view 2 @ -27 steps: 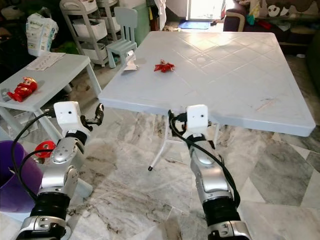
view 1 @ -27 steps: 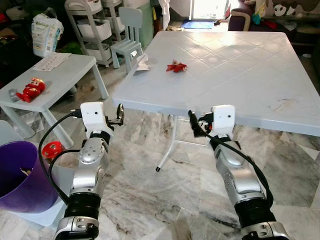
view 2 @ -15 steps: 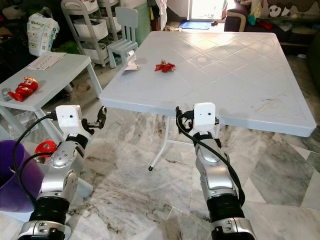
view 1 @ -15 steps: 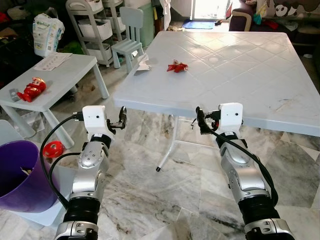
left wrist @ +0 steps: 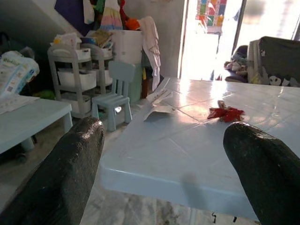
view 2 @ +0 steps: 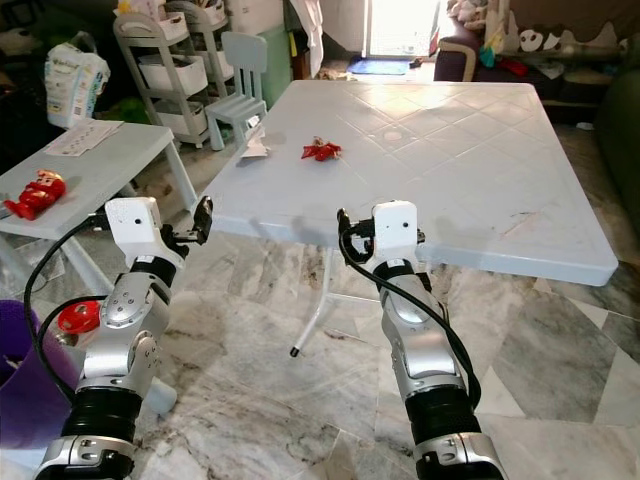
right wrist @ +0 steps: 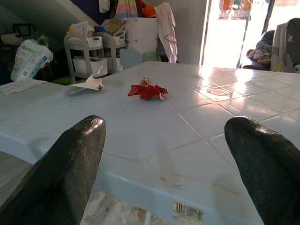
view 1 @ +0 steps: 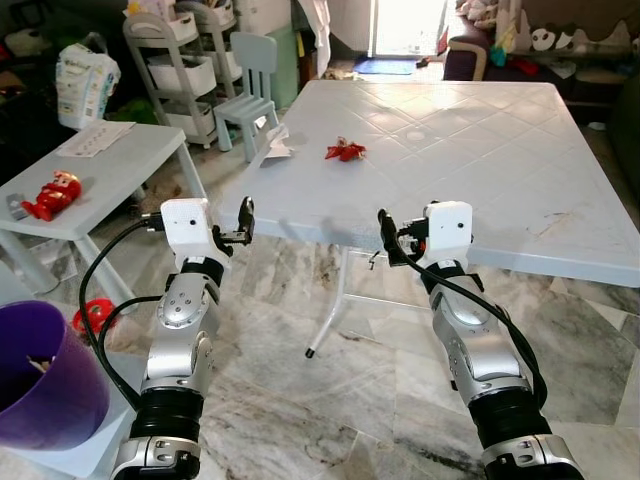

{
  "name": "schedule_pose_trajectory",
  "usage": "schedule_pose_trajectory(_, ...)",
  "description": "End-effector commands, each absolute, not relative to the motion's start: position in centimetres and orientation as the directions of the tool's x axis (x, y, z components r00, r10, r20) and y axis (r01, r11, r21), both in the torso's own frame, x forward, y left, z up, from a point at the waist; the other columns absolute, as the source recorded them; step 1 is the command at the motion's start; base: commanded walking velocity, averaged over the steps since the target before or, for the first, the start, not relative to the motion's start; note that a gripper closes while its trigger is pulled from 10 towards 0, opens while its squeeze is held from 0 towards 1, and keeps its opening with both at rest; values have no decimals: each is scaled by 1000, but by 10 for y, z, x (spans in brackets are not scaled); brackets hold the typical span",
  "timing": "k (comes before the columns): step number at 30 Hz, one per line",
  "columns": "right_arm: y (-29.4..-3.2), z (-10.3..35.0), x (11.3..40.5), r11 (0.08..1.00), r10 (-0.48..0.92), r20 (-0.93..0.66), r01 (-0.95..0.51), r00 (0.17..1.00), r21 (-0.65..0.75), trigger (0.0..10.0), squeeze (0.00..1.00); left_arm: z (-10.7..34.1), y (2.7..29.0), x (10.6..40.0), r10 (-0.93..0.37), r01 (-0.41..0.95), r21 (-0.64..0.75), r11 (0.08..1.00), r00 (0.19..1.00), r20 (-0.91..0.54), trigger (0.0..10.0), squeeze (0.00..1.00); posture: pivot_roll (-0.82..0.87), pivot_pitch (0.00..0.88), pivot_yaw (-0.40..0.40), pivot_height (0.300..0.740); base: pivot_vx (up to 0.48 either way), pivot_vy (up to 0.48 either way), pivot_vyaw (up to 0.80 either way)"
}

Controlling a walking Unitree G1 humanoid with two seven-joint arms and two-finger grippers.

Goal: Picking trash to rubbish bin

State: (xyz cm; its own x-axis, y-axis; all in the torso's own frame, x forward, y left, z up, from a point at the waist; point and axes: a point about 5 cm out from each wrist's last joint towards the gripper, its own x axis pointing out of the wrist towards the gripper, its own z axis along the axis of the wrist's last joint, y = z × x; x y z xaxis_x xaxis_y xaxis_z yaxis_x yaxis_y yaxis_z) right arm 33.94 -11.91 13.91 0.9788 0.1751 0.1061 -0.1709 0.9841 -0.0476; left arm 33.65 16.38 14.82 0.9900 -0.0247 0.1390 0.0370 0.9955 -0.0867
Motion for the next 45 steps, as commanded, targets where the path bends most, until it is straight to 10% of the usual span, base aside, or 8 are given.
schedule_pose_trajectory(1, -117, 139, 339, 981, 189, 107, -183, 976, -58, 10000, 0, 152, 163, 336, -29, 43, -89, 995, 988, 155, 10000, 0, -2, 0, 35, 740, 446, 0, 0)
schedule_pose_trajectory(45, -109, 138, 330, 960, 275, 124, -266, 953, -82, 10000, 0, 143, 165, 337, 10, -1, -94, 996, 996, 92, 10000, 0, -17, 17, 29, 740, 378, 0, 209)
